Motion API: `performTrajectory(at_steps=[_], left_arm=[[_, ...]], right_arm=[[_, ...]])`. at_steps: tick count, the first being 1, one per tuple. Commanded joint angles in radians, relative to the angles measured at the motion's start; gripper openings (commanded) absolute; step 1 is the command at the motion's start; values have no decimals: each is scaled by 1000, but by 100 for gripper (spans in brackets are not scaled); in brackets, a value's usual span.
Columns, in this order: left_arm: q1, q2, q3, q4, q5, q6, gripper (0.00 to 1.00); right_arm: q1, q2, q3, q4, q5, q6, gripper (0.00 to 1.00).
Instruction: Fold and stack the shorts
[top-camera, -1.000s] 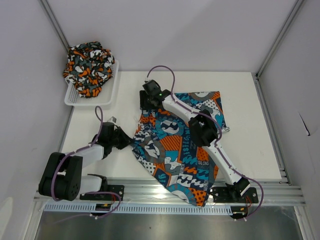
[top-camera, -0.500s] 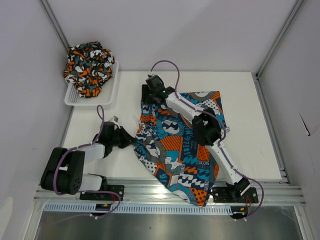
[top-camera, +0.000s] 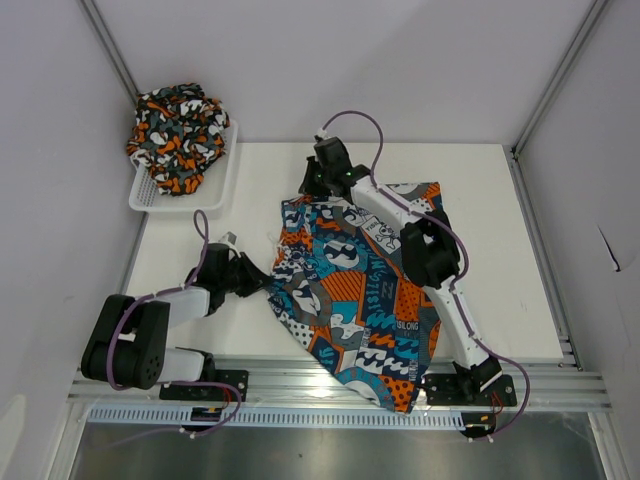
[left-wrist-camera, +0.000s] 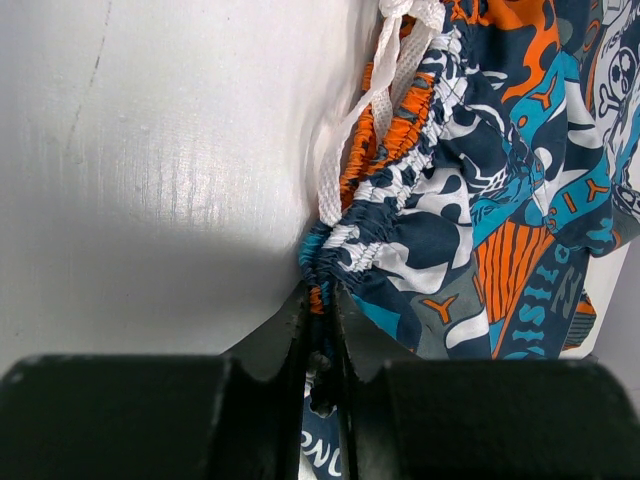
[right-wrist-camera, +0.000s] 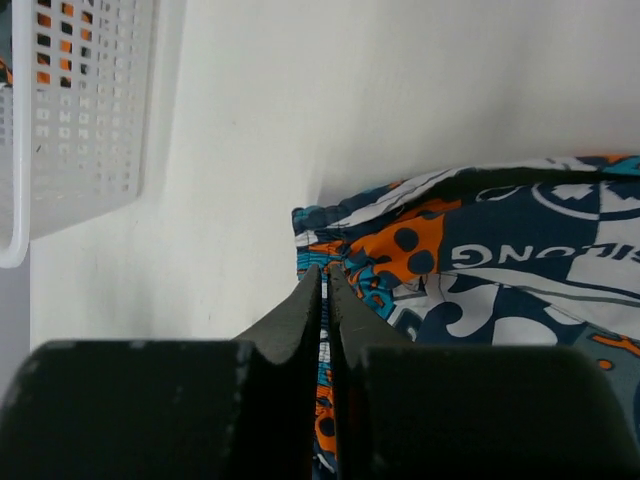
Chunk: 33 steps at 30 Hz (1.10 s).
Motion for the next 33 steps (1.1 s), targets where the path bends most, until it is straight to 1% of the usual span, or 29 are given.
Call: performTrajectory(at_steps=[1,8,17,21,25,27,30,31,33], left_arm=[[6,20,-22,-46,-8,28,15],[9,13,-28,-38,-5,28,15],[9,-28,-54,-35,-2,27,15],[10,-56,-52,-54,-2,35,14],[9,-80,-59,-68,-6,35,14],[10,-80,-54,-71,-9,33,14],[14,-62,-31,-78,-6,33,12],[18,-47,-26,-80,-2,35,12],[44,-33,-3,-89,17,41,10]], right_arm=[[23,-8,-9,27,-53,6,5],[55,18,-98,86,-65,37,3],[81,79,-84,71,-2,84,2],[90,108,-49,56,40,97,2],[98,143,-8,76,59,101,2],[98,154,23,86,48,92,6],[95,168,127,50,28,66,11],[91,165,182,36,25,60,14],[81,134,213,15,13,33,19]])
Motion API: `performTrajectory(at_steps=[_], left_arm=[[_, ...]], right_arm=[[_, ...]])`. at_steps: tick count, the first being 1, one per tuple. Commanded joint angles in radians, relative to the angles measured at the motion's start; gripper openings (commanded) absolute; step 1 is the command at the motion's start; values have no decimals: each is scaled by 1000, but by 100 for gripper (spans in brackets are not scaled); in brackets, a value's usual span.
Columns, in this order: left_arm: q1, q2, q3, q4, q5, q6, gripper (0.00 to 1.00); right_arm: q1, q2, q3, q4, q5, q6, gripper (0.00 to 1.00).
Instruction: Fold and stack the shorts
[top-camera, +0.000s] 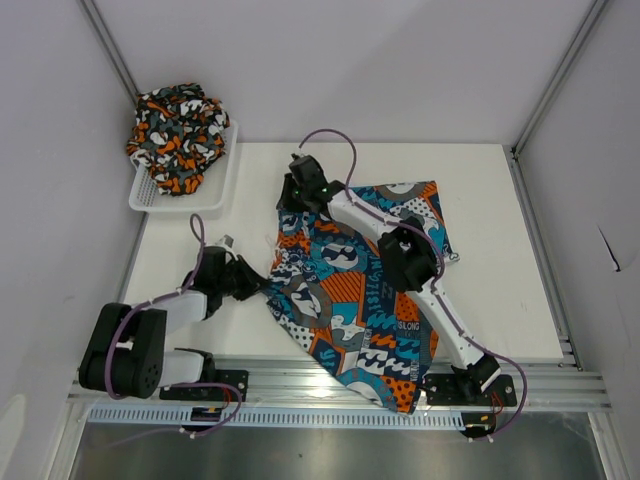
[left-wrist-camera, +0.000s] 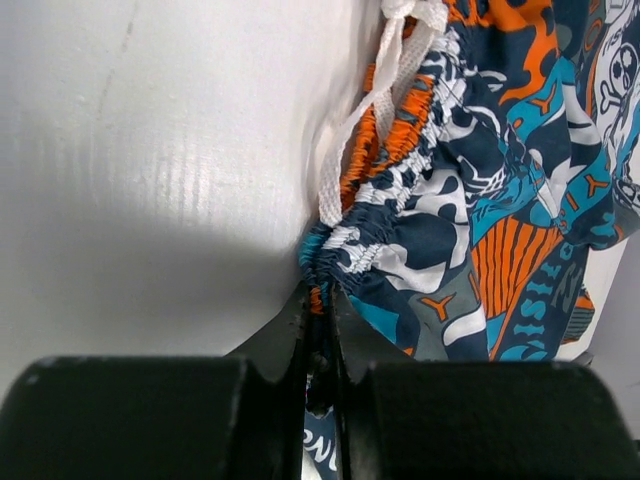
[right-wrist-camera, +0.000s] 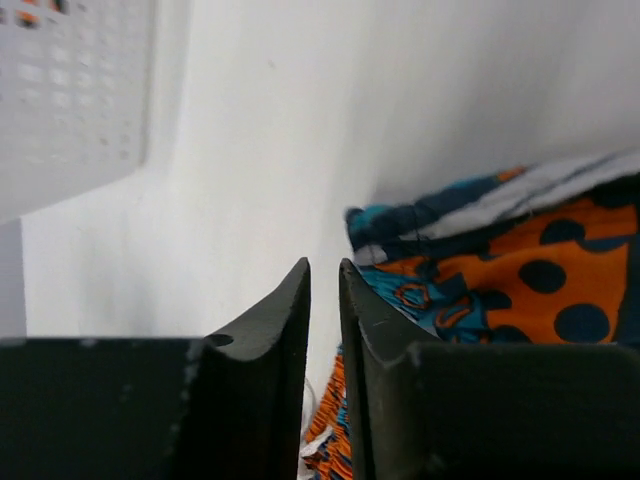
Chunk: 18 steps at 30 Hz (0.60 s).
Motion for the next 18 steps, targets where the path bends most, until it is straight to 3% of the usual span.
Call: performTrajectory(at_steps=[1,6,10,15,18], left_arm=[[43,31,36,-62,25,46,10],[143,72,109,-80,75,63,9],[204,100,152,-93,83,66,8],[218,86,159,-106,100,77,7],[220,69,162,-131,86,94,8]], right_arm=[[-21,-53,113,-10,-4,-55,22],[-55,-269,7,-55,-21,-147,38],[-64,-506,-243,-67,64,-210,52],[-188,-705,-556,-53,59,-198,48],[-274,-735,-691,5,-13,-172,47]])
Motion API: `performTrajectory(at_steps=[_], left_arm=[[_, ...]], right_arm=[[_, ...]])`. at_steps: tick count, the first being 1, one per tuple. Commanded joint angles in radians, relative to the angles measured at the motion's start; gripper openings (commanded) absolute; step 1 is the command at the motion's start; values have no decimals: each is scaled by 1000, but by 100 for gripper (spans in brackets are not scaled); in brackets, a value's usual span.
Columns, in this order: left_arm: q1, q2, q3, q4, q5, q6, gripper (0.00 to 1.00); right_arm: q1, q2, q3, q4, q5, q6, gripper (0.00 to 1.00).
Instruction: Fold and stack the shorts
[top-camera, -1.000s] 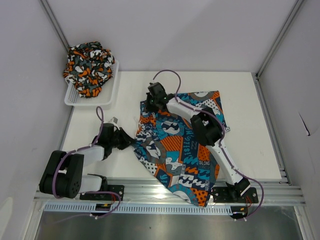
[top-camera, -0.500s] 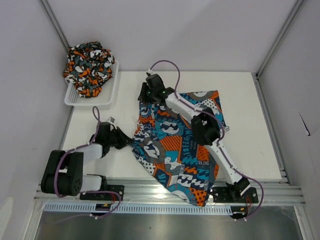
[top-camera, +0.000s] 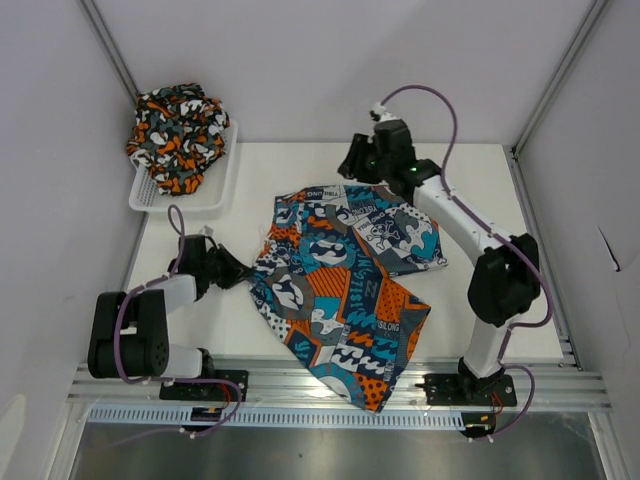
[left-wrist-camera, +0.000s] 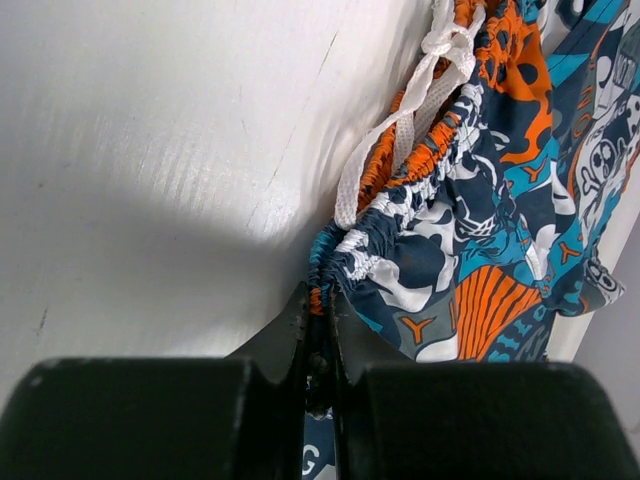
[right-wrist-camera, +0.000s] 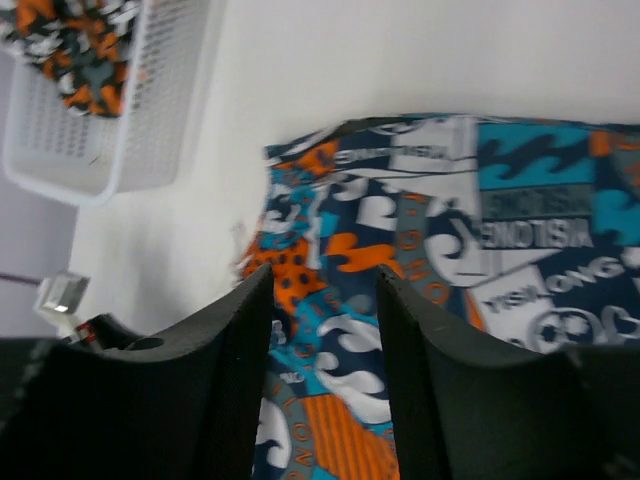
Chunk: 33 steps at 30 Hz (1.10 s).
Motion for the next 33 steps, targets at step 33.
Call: performTrajectory(at_steps=[33], left_arm=[[14,-30,43,-39,-19,71,9]], right_arm=[[-183,389,159,-443,398,-119,58]])
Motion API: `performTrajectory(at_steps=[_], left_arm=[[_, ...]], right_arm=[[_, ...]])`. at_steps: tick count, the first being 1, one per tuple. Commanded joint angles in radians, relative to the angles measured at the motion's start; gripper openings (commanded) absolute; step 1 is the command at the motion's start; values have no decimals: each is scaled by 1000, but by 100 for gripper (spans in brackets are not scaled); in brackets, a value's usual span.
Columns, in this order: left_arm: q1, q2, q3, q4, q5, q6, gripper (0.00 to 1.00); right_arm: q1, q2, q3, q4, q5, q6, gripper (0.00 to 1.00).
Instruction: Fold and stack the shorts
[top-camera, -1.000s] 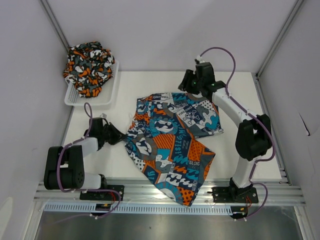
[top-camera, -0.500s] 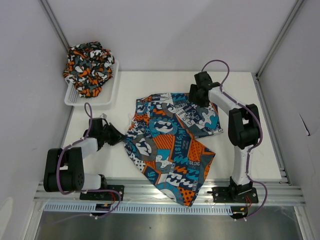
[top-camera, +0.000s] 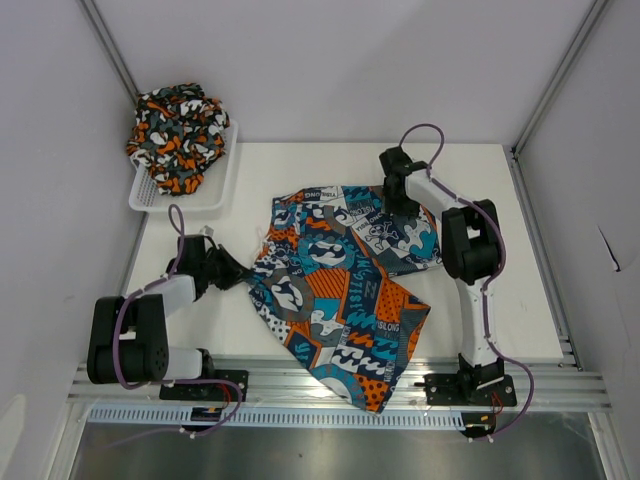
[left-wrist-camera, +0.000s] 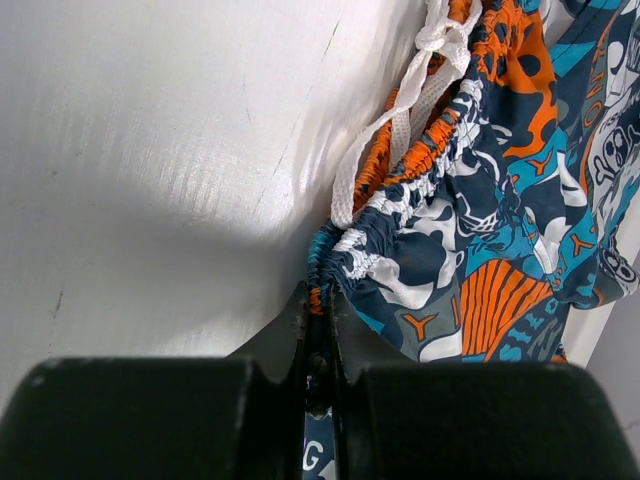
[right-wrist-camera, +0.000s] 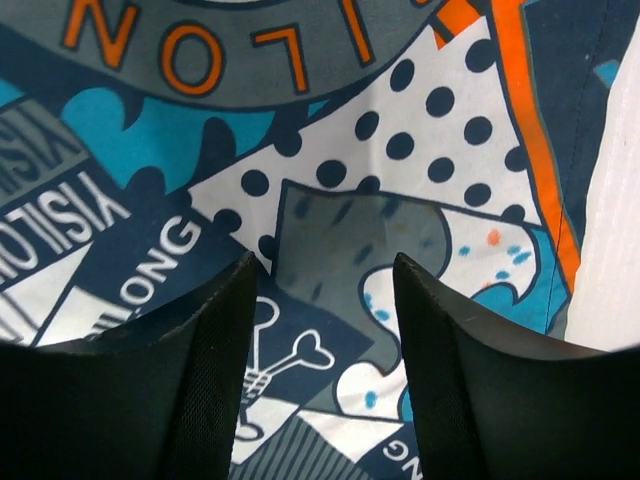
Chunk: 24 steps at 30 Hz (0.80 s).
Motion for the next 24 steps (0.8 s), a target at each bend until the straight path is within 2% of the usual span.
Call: performTrajectory(at_steps=[1,7,8,11,12,17,20,24], left_arm=[[11,6,37,24,-9,19,9],[11,36,55,41,-3,10,9],[11,45,55,44,-3,9,9],[11,63,69,51,0,3,9],[11,77,74,59,4,1,9],[11,120,103,71,9,-7,8],[10,140,123,77,7,-11,8],[11,169,147,82,9,-17,8]], right_arm=[[-2,31,84,-51,36,-23,57],[-13,91,191,-99,22,-37,41],[-14,120,209,-111,22,-38,35],[-22,160,274,-148,14,-41,27],[-24,179,285,-153,5,-44,22],[-47,209,325,-154,-46,-53,17],[-59,237,367,-169,-73,-55,7],[-71,286,449,-194,-86,-50,0]])
